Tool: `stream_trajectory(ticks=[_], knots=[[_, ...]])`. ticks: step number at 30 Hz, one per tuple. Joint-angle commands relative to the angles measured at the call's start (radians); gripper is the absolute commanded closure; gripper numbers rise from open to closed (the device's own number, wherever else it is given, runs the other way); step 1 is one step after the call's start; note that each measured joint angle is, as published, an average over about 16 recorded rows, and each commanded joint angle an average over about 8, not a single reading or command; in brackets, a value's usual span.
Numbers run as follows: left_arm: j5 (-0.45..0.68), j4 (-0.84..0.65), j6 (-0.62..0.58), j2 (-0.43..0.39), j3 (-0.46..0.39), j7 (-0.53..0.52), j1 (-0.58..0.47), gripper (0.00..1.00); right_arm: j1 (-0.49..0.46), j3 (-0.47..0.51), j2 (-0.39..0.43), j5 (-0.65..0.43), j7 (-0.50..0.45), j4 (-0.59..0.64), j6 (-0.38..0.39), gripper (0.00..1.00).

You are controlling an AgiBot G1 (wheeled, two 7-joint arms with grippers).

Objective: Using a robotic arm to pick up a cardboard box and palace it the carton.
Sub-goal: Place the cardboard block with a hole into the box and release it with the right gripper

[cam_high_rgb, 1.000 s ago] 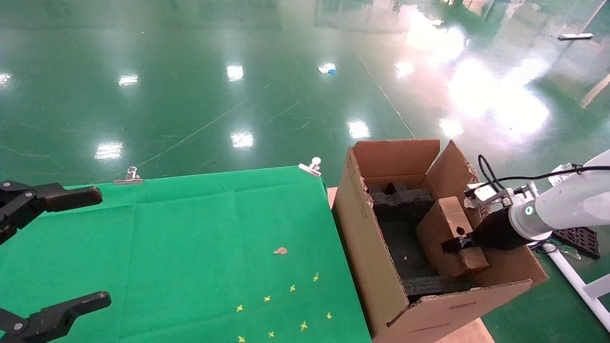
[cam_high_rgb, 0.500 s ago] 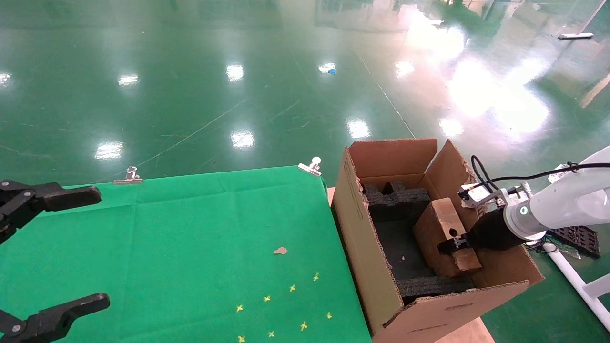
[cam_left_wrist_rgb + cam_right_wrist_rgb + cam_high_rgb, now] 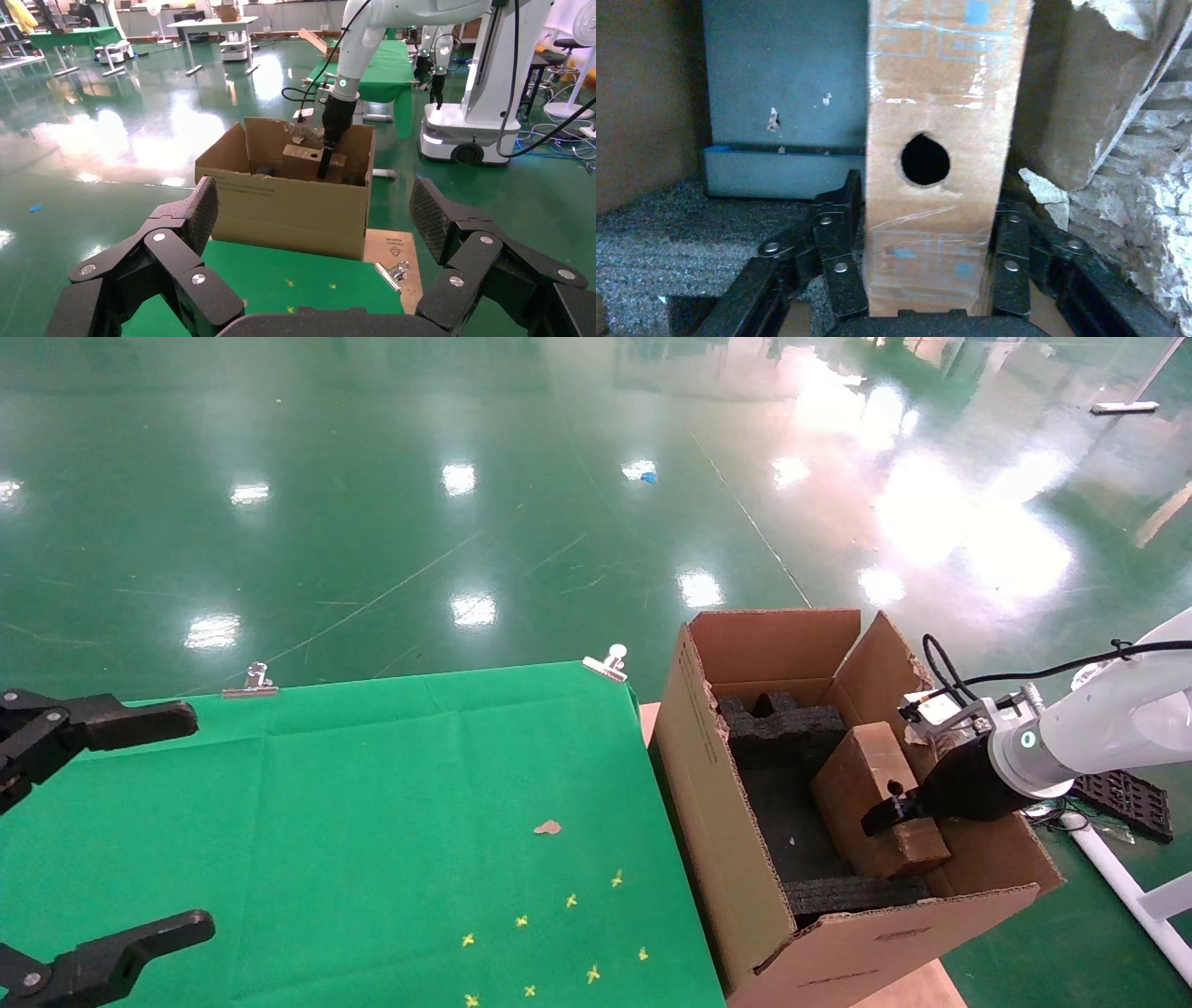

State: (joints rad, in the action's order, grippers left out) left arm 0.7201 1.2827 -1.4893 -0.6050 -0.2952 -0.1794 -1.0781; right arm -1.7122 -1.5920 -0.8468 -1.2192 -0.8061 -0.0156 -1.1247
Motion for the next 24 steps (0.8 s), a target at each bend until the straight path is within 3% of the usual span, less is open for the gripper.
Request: stream_trajectory(ticks=[1,14,24], knots=[[0.000,0.000,0.000,0.000,0.000,0.000,0.000,0.00,-0.002,-0.001,-0.002,-0.002,0.001,0.002,-0.003,0.00],[-0.001,0.000,0.000,0.000,-0.001,0.000,0.000,0.00,-0.067,-0.004,-0.001,-0.007,0.024,0.000,-0.016,0.00],[-0.001,0.000,0.001,0.001,-0.001,0.001,0.000,0.00,-0.277,-0.006,0.017,-0.015,0.106,-0.029,-0.048,0.00]])
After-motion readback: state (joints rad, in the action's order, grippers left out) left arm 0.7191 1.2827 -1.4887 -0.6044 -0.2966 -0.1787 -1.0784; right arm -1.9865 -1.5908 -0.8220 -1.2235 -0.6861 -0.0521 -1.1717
